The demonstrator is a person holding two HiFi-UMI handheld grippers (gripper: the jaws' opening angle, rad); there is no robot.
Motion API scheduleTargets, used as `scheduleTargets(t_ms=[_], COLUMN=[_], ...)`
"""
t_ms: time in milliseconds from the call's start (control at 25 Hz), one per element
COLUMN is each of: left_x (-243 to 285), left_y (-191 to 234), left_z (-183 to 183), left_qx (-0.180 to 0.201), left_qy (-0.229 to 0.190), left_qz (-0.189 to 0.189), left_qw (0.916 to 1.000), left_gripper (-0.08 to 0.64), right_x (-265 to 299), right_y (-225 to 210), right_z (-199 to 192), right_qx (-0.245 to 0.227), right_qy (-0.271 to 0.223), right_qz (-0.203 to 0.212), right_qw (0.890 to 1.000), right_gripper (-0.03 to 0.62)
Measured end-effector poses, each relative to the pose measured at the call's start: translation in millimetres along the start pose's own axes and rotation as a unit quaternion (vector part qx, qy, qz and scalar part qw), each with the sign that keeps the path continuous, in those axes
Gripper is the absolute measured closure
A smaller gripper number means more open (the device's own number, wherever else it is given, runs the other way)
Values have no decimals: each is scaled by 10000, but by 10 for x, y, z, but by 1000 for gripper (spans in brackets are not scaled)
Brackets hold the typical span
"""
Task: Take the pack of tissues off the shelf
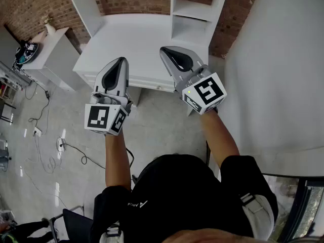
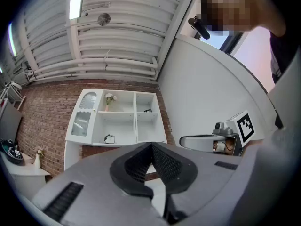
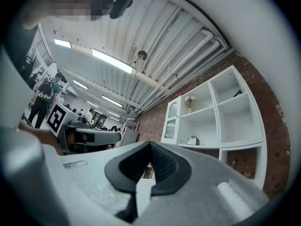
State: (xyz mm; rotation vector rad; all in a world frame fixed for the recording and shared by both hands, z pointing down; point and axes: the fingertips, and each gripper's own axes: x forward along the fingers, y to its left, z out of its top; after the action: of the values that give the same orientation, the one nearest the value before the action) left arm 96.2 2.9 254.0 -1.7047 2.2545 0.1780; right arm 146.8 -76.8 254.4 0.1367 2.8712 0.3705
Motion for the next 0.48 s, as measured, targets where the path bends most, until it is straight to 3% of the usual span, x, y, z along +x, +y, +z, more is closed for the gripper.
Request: scheduleTargets(t_ms=[200, 480], left_x=[-176, -428], left_y=[236, 663], left_z=[119, 202], left_qx=[0, 98], left_qy=[-24, -191], left_qz=[-6, -102], left_qw=[10000, 9997], left_gripper=[561, 561], right_x=[209, 584], right_y=[173, 387], right_z=[61, 175], right_qx=[172, 8], right_qy=[-114, -200], right_qz=[-78, -269], right_qw=[9998, 9994], right_gripper=[591, 591])
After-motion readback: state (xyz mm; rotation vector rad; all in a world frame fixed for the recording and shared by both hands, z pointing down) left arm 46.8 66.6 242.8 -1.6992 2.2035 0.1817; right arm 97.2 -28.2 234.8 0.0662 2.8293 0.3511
